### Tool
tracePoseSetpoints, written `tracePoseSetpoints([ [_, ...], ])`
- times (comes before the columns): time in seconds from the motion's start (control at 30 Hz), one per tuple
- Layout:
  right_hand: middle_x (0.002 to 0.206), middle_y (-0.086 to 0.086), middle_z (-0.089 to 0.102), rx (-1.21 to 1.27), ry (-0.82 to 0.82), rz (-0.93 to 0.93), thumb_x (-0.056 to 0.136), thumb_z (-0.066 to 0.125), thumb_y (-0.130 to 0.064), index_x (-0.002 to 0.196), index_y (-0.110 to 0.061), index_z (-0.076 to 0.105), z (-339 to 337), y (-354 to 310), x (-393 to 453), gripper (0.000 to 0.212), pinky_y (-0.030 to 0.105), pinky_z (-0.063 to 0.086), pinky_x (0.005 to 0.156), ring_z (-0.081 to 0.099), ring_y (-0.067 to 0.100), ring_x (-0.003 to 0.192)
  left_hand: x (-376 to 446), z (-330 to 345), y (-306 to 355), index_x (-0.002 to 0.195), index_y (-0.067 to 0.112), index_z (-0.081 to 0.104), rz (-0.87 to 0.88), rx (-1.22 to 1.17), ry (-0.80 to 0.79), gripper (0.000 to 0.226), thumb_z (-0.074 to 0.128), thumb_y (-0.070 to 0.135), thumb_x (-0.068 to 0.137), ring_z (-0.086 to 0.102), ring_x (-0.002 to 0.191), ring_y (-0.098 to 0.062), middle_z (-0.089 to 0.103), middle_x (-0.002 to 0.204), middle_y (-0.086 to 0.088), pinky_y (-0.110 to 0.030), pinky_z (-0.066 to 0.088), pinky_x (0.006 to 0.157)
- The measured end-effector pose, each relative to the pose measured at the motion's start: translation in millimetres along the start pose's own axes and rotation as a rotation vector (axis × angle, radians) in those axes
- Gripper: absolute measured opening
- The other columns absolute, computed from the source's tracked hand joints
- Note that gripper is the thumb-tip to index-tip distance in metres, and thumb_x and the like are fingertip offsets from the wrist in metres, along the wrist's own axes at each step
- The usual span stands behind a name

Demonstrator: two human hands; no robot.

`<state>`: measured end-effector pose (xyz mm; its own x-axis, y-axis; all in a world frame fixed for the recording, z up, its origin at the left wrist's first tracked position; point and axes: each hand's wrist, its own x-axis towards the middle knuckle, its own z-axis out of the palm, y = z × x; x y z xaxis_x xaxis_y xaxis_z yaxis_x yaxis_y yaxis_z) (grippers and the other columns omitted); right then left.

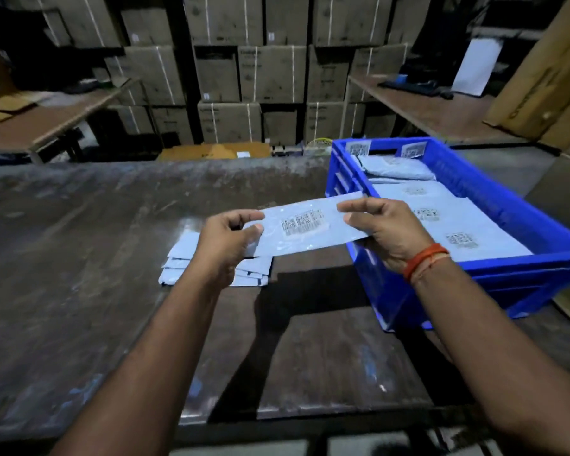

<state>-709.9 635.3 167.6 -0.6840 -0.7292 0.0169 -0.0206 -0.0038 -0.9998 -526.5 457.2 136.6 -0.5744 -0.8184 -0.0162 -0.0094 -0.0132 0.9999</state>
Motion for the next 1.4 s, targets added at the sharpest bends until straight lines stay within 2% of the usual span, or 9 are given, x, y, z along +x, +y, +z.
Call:
tracePoseSetpoints([
  [0.3,0.061,-0.009,0.060,-0.115,0.150,-0.033,0.091,0.061,-0.001,0.088,-0.017,0.071,-143,-41,67,0.019,0.015,0.047,0.051,0.051,-0.002,0.052,45,156,57,0.103,0.003,0.072,0.123,0.068,-0.011,0.015,0.067,-0.003,0.091,0.053,0.051,-0.002,0.062,0.072,-0.001,-0.016,0.044,0.053],
  [0.47,0.049,-0.005,0.058,-0.187,0.322,0.007,0.086,0.059,0.007,0.081,-0.013,0.071,-218,-27,125,0.024,0.013,0.042,0.041,0.049,0.004,0.043,99,254,59,0.093,0.021,0.073,0.112,0.328,0.012,0.020,0.070,0.002,0.088,0.059,0.064,-0.009,0.068,0.087,-0.006,-0.022,0.047,0.057],
  [0.6,0.051,0.004,0.057,-0.275,0.344,0.052,0.082,0.056,0.012,0.078,-0.011,0.070,-252,-8,159,0.027,0.012,0.031,0.036,0.044,0.014,0.041,131,305,48,0.082,0.023,0.074,0.050,0.547,0.067,0.028,0.065,-0.004,0.084,0.070,0.088,-0.015,0.076,0.098,-0.004,-0.030,0.058,0.080],
  [0.7,0.059,0.009,0.056,-0.334,0.308,0.079,0.079,0.059,0.011,0.081,-0.009,0.072,-264,8,178,0.023,0.019,0.036,0.045,0.042,0.018,0.047,141,324,45,0.092,0.020,0.078,0.035,0.649,0.067,0.025,0.068,-0.002,0.084,0.068,0.092,-0.015,0.074,0.099,0.002,-0.029,0.059,0.084],
  [0.9,0.058,-0.003,0.064,-0.473,0.275,0.069,0.078,0.065,0.005,0.084,-0.010,0.075,-275,24,200,0.020,0.018,0.045,0.053,0.058,0.013,0.055,151,342,42,0.106,0.017,0.077,0.046,0.840,0.051,0.022,0.069,0.007,0.087,0.065,0.095,-0.019,0.068,0.099,-0.003,-0.033,0.058,0.089],
  [1.03,0.089,0.009,0.067,-1.013,0.218,0.081,0.088,0.060,-0.019,0.078,-0.008,0.067,-272,12,204,0.017,0.026,0.047,0.076,0.064,0.029,0.093,156,332,49,0.117,0.021,0.073,0.192,0.910,0.129,0.036,0.062,0.002,0.088,0.065,0.108,-0.020,0.070,0.120,-0.003,-0.030,0.055,0.091],
  [1.17,0.106,0.013,0.073,-1.106,0.206,-0.159,0.084,0.063,-0.018,0.100,-0.015,0.077,-237,-23,201,0.022,0.035,0.052,0.092,0.065,0.035,0.106,163,290,60,0.108,0.028,0.075,0.222,0.865,0.205,0.039,0.058,0.002,0.084,0.065,0.089,-0.018,0.070,0.103,0.000,-0.023,0.048,0.074],
  [1.23,0.106,0.012,0.074,-1.084,0.130,-0.269,0.083,0.063,-0.018,0.101,-0.018,0.078,-205,-41,201,0.024,0.032,0.051,0.095,0.066,0.033,0.107,166,261,59,0.103,0.029,0.077,0.220,0.860,0.175,0.036,0.060,0.006,0.082,0.069,0.096,-0.022,0.074,0.106,-0.002,-0.026,0.053,0.080],
  [1.4,0.111,0.006,0.074,-1.129,-0.160,-0.454,0.085,0.066,-0.024,0.106,-0.025,0.078,-99,-61,202,0.024,0.023,0.044,0.087,0.065,0.025,0.108,164,182,41,0.104,0.025,0.079,0.221,0.968,0.006,0.032,0.063,0.005,0.084,0.070,0.097,-0.019,0.077,0.101,-0.004,-0.023,0.045,0.071],
])
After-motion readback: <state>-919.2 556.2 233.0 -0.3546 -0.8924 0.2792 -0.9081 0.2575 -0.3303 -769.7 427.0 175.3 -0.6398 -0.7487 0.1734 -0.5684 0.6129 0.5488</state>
